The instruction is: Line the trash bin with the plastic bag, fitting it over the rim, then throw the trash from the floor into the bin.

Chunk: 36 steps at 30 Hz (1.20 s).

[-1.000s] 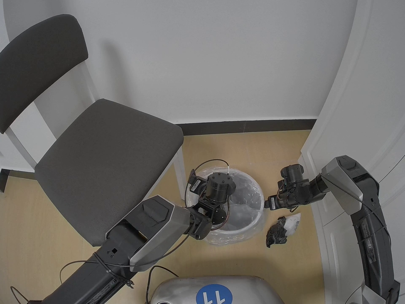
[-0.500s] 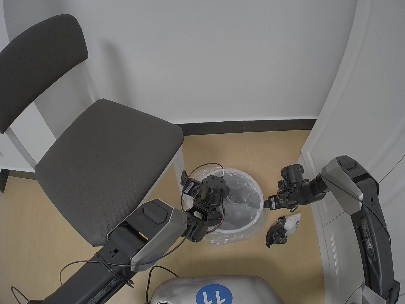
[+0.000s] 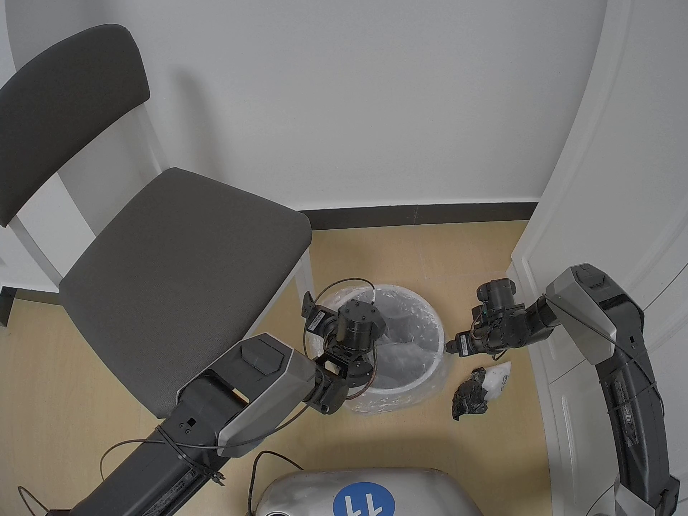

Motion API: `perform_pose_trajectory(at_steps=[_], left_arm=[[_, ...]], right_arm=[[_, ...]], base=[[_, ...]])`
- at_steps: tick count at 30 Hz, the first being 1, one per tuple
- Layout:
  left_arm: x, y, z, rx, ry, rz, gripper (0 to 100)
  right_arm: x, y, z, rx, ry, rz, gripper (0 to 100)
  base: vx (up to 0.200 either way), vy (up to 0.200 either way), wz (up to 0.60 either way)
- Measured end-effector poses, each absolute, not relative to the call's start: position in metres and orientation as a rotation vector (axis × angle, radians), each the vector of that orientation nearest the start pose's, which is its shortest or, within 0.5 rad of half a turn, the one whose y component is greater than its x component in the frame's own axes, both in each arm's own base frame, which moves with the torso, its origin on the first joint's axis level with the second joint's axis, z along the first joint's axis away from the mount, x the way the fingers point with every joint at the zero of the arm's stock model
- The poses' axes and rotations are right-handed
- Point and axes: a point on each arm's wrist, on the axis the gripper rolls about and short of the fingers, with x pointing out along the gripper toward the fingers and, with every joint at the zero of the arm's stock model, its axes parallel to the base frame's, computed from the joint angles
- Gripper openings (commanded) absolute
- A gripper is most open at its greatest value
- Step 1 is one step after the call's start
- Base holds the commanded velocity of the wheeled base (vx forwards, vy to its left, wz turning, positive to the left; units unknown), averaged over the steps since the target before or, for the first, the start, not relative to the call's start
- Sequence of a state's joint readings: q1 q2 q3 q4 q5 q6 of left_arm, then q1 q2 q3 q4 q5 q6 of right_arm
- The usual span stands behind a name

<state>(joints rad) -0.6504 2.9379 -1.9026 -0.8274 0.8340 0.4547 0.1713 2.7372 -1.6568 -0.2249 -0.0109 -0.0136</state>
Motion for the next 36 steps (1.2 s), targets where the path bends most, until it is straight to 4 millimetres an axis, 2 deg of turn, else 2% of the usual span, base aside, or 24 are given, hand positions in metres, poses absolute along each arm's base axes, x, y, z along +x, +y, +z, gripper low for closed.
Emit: perform_pose_trajectory(at_steps=[8, 16, 23, 30, 36], left_arm=[[0.428, -0.336, -0.054, 0.57, 0.153, 0.106, 100], [0.418, -0.35, -0.035, 0.547, 0.121, 0.081, 100], [0.417, -0.351, -0.027, 0.517, 0.111, 0.082, 100], [0.415, -0.354, -0.025, 0.509, 0.107, 0.077, 100], [0.414, -0.355, -0.02, 0.5, 0.1, 0.077, 100]], right_arm=[[0.488, 0.084, -0.077, -0.09, 0.829, 0.152, 100], [0.507, 0.073, -0.085, -0.098, 0.772, 0.082, 100], [0.523, 0.072, -0.098, -0.115, 0.724, 0.022, 100], [0.524, 0.076, -0.116, -0.157, 0.736, 0.051, 100], [0.526, 0.076, -0.113, -0.114, 0.638, 0.085, 100]], base=[[0.0, 0.0, 0.0], [0.0, 0.0, 0.0], [0.0, 0.0, 0.0], [0.0, 0.0, 0.0], [0.0, 0.0, 0.0]])
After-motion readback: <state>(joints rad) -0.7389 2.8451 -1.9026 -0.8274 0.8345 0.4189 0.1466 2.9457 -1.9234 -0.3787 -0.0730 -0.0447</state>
